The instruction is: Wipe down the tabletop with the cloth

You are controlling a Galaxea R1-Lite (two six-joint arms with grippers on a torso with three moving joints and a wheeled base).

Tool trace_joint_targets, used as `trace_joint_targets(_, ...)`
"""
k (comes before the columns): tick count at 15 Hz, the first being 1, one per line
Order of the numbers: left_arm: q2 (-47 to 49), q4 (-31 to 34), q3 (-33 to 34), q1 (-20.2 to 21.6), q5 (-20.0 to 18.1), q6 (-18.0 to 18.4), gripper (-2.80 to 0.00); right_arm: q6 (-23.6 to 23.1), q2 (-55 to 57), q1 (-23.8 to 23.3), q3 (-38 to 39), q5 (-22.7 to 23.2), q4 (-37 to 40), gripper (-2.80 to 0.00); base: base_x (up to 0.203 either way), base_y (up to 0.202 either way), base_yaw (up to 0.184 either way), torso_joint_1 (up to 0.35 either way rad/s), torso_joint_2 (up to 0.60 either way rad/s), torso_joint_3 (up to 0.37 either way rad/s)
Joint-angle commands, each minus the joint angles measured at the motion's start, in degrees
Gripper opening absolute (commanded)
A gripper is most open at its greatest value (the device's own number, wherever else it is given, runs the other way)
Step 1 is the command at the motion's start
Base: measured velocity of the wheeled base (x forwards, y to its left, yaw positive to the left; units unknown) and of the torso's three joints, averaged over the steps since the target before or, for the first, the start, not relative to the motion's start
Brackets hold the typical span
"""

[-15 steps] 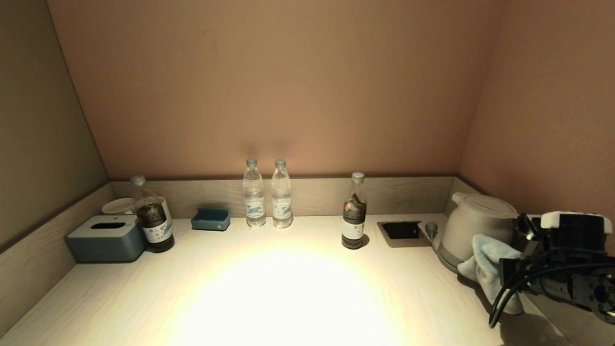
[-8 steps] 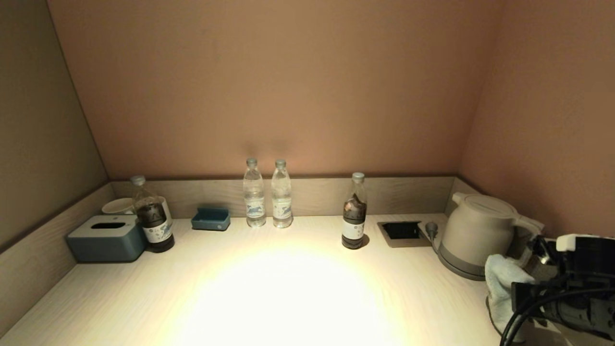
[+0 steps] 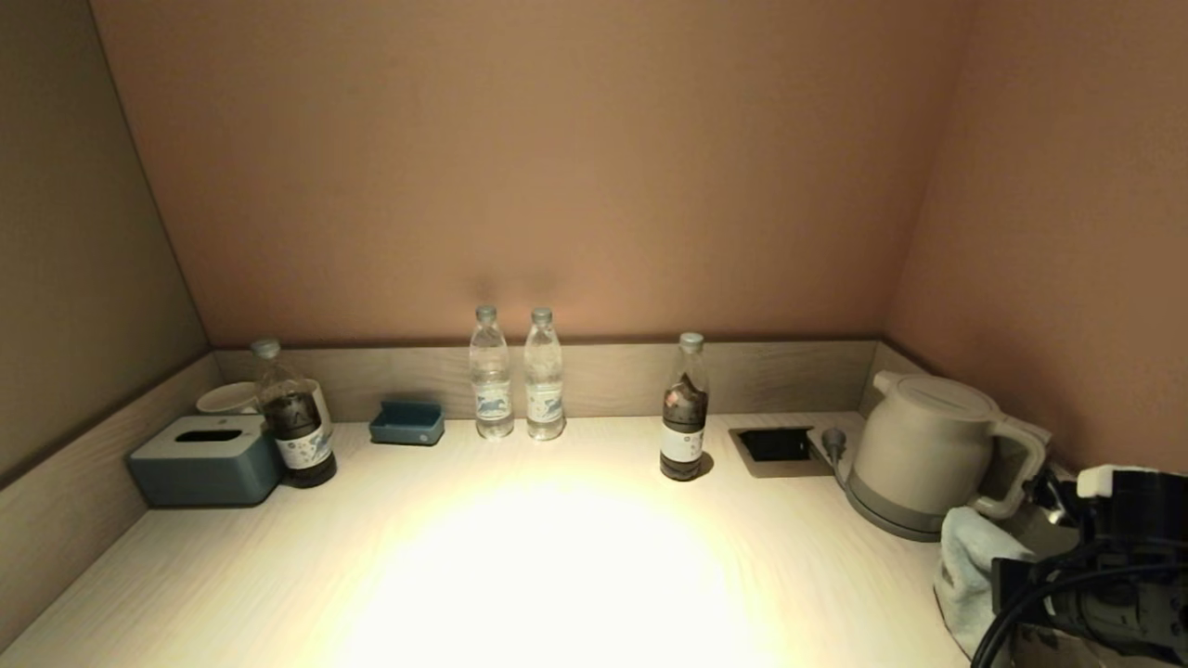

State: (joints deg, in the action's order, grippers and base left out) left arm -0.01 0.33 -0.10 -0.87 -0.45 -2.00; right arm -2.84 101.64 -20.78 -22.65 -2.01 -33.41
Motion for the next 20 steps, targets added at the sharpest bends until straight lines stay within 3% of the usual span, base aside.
trace_joint_targets(1,0.01,0.11,0.01,-0.01,0.01,-0.02,-2.8,0.0,2.25,-0.11,0.06,-0.07,-1.33,0.0,0.0,0.0,0.0,0.0,0.0,0.0)
trace_joint_targets(8,0.01,0.02,0.01,-0.01,0.01,-0.02,-2.8,0.08,-0.9,-1.54,1.95,0.66,-9.53,0.0,0.0,0.0,0.0,0.0,0.0,0.0)
trace_joint_targets(14,0.01,0.02,0.01,-0.01,0.01,-0.02,-2.8,-1.29,-14.49,-1.39,6.66,9.31,-11.11,0.0,0.0,0.0,0.0,0.0,0.0,0.0)
trace_joint_targets(15,0.01,0.02,0.01,-0.01,0.01,-0.02,-2.8,-2.52,-16.74,-1.38,7.49,10.78,-11.13,-2.8,0.0,0.0,0.0,0.0,0.0,0.0)
trace_joint_targets(20,0.01,0.02,0.01,0.07,0.01,-0.02,-2.8,-4.39,-25.64,-1.3,7.49,14.32,-10.95,-2.8,0.0,0.0,0.0,0.0,0.0,0.0)
